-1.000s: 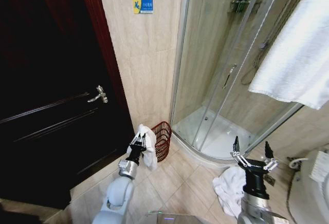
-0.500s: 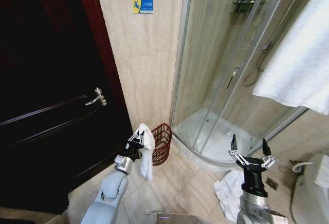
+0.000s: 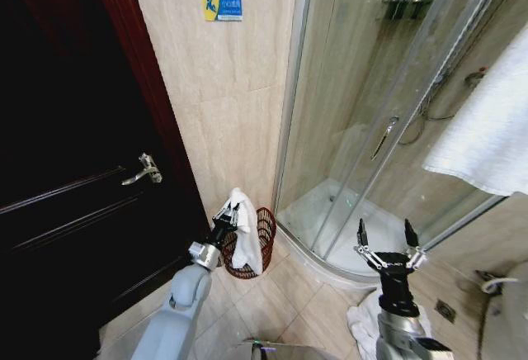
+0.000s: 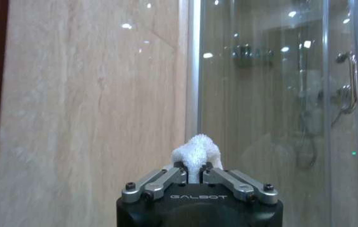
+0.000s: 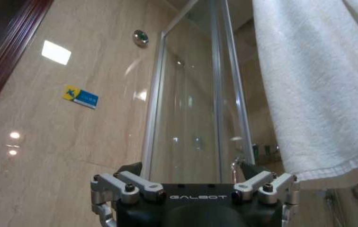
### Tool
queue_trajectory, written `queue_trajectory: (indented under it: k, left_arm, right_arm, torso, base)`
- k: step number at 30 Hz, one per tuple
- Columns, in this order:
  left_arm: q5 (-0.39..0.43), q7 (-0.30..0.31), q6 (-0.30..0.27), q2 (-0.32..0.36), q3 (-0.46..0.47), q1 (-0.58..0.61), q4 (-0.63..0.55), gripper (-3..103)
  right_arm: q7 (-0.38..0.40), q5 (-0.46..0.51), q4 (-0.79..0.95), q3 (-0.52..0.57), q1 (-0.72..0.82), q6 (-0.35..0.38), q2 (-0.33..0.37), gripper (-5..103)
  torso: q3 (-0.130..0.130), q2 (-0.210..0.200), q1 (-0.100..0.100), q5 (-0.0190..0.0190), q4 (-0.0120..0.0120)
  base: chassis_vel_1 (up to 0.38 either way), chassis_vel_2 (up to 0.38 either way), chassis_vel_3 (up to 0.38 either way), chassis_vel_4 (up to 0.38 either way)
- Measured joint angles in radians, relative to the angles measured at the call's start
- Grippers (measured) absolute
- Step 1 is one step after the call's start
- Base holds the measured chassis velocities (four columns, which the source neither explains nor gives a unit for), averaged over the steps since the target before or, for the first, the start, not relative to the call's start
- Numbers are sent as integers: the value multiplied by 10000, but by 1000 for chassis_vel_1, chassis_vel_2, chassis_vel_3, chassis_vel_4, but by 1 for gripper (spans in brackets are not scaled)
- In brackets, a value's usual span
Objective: Discard the used towel into the hamper.
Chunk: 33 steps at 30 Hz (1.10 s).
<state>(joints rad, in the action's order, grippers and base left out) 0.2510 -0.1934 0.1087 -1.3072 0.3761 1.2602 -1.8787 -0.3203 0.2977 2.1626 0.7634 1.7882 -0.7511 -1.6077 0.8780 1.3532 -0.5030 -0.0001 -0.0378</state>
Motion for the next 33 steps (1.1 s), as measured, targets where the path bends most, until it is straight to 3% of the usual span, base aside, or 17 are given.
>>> queue_trajectory:
  k: [8,18,23,33]
  left_arm:
    - [1039,37,-251,994,-374,-1969,1009,8]
    - [1926,121,-244,1759,-895,-3741,2606,8]
    - [1784,435,-191,1720,-1426,-4236,3371,8]
    - [1226,354,94,1261,-2237,-4254,4426,8]
  right_arm:
    - [-319,69,-13,-6,30,-113,-4,100]
    - [-511,-116,-49,-92,-115,-86,-6,100]
    - [-489,-345,-135,-65,-83,-35,-6,100]
    - [-433,-388,-163,-20,-17,0,-4,100]
  torso:
    - [2,-1,-9,0,3]
    - [2,-1,-8,-1,0]
    - [2,-1,-8,-1,0]
    - [2,-1,-7,0,1]
  base:
    - [0,0,0,0]
    - [0,0,0,0]
    - [0,0,0,0]
    - [0,0,0,0]
